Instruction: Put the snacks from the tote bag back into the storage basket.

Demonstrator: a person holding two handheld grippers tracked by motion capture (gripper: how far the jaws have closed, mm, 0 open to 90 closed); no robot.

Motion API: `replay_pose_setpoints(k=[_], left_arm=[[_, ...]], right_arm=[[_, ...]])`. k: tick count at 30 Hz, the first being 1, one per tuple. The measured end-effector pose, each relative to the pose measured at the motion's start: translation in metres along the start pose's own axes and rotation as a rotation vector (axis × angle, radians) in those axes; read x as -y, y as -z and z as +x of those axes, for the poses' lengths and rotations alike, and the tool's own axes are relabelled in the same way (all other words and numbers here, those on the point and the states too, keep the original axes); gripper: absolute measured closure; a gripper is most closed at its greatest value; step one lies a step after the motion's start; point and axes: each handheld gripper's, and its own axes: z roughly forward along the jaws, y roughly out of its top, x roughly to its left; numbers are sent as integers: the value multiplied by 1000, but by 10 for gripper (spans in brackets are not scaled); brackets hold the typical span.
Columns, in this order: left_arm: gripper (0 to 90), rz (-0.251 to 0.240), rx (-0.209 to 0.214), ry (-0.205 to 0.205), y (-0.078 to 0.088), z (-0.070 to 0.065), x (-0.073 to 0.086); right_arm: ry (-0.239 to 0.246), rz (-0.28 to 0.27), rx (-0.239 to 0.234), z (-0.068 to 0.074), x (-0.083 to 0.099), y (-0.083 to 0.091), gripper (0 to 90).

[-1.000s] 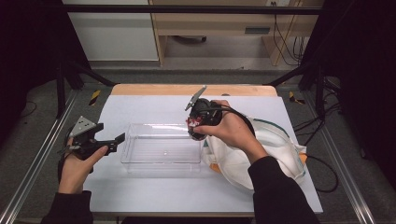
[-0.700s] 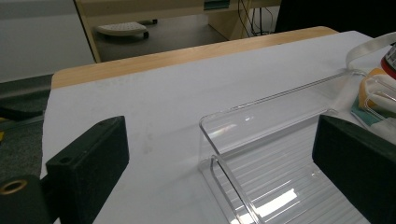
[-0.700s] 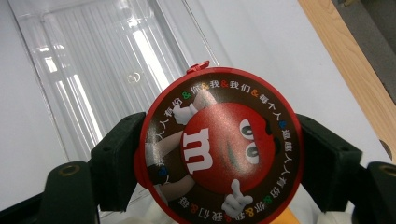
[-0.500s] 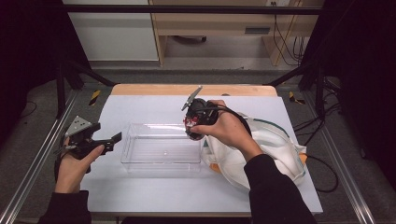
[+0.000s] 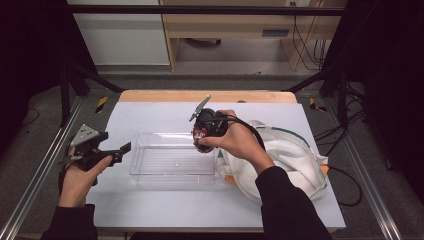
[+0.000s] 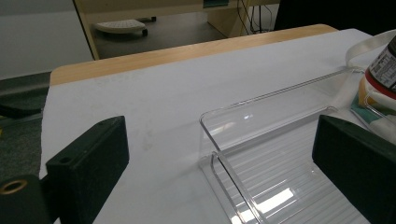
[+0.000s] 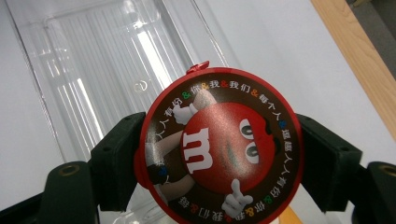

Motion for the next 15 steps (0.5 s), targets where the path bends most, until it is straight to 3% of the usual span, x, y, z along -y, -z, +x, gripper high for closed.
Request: replay_pose_setpoints(k=[15], left_arm=[[40, -1, -5, 10, 2, 5, 1]], right_arm=[[-17, 21, -33, 3, 5, -20, 248]])
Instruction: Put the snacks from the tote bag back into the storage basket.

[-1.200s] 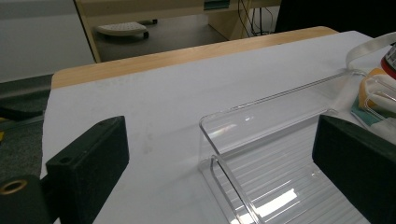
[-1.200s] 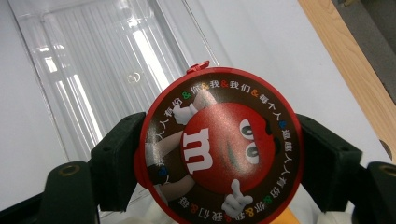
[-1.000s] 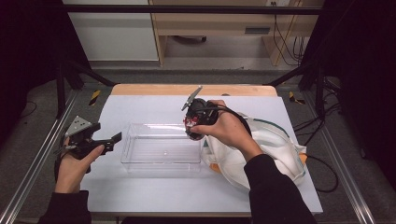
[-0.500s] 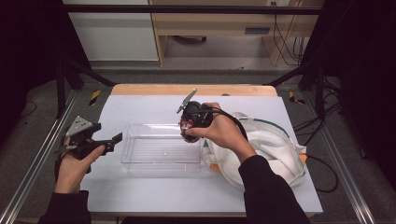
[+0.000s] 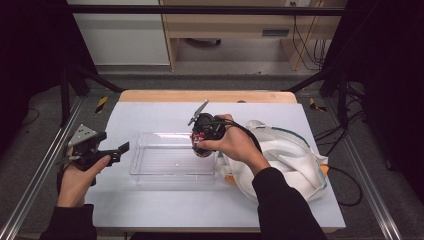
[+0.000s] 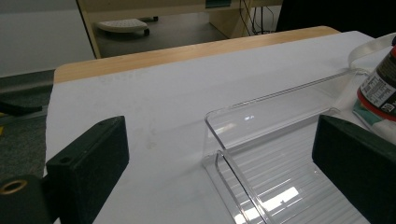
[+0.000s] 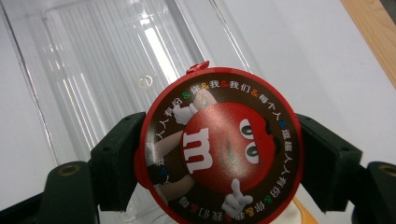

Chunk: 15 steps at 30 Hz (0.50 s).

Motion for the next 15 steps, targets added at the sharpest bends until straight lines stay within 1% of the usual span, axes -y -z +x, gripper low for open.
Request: replay_pose_setpoints(k=[1, 3, 7, 8, 13, 15], left_arm=[[40, 0, 0, 0, 0, 0, 0], [40, 0, -1, 2, 0, 1, 0], [40, 1, 2, 2, -1, 0, 1], [40, 1, 3, 2, -1, 0, 1], [41, -1, 2, 2, 0, 0, 0], [41, 2, 3, 1, 0, 1, 0]], right_arm=[[7, -4, 0, 0, 1, -1, 248], [-2, 1, -2, 0, 2, -1, 248], [-5, 1, -2, -1, 4, -3, 248], [3, 0, -2, -1, 4, -3, 248], [-7, 1, -5, -1, 7, -10, 248], [-10, 10, -6, 0, 8, -12, 248]])
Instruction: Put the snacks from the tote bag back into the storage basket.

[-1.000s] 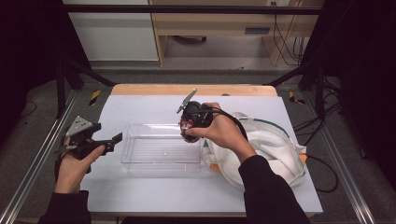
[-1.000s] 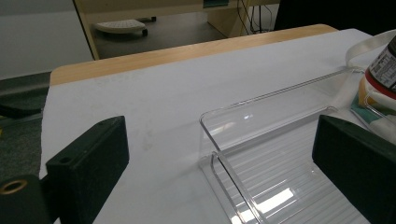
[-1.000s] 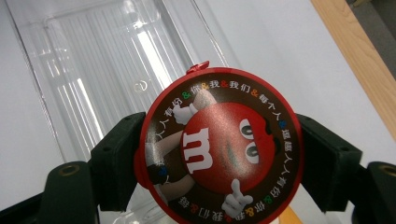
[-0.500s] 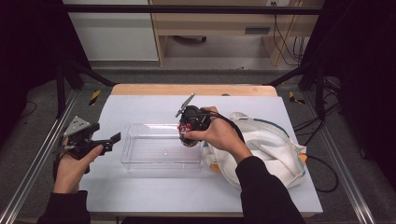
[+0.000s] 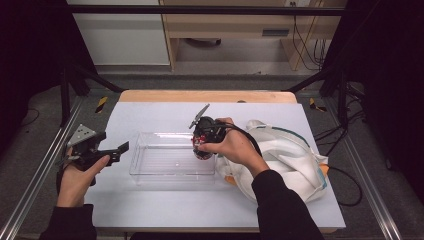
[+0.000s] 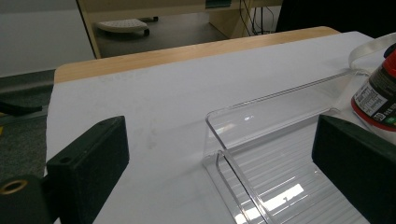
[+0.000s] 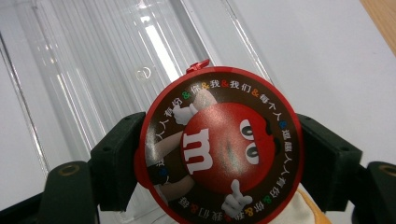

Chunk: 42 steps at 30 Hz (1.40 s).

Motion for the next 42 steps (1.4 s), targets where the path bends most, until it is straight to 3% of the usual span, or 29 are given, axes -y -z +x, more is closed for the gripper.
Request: replay_pose_setpoints(k=[42], left_arm=[[43, 14, 5, -7, -3, -1, 2]], right_arm=[[-8, 25, -6, 4, 12, -25, 248]])
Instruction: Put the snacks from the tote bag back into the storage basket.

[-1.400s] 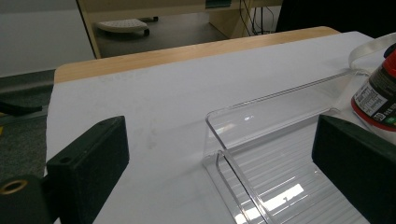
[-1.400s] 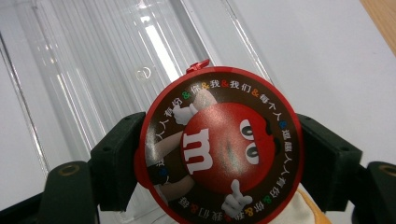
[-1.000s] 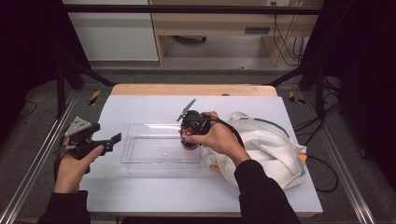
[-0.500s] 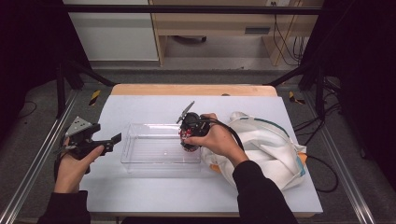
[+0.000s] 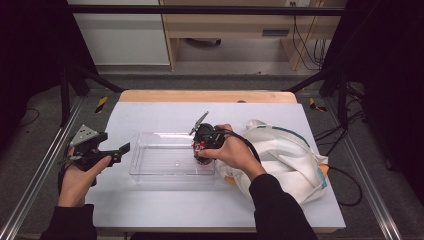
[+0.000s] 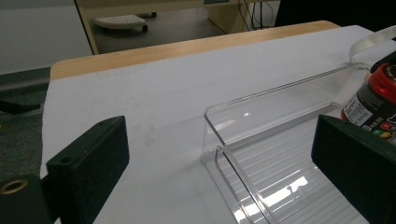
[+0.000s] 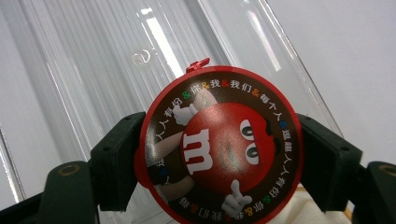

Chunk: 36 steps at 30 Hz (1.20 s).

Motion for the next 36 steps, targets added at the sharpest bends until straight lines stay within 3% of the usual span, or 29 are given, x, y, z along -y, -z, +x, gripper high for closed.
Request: replay_pose_setpoints(k=[36], left_arm=[[43, 3, -2, 4, 0, 2, 1]], right_arm=[[38, 36, 13, 4, 2, -11, 247]])
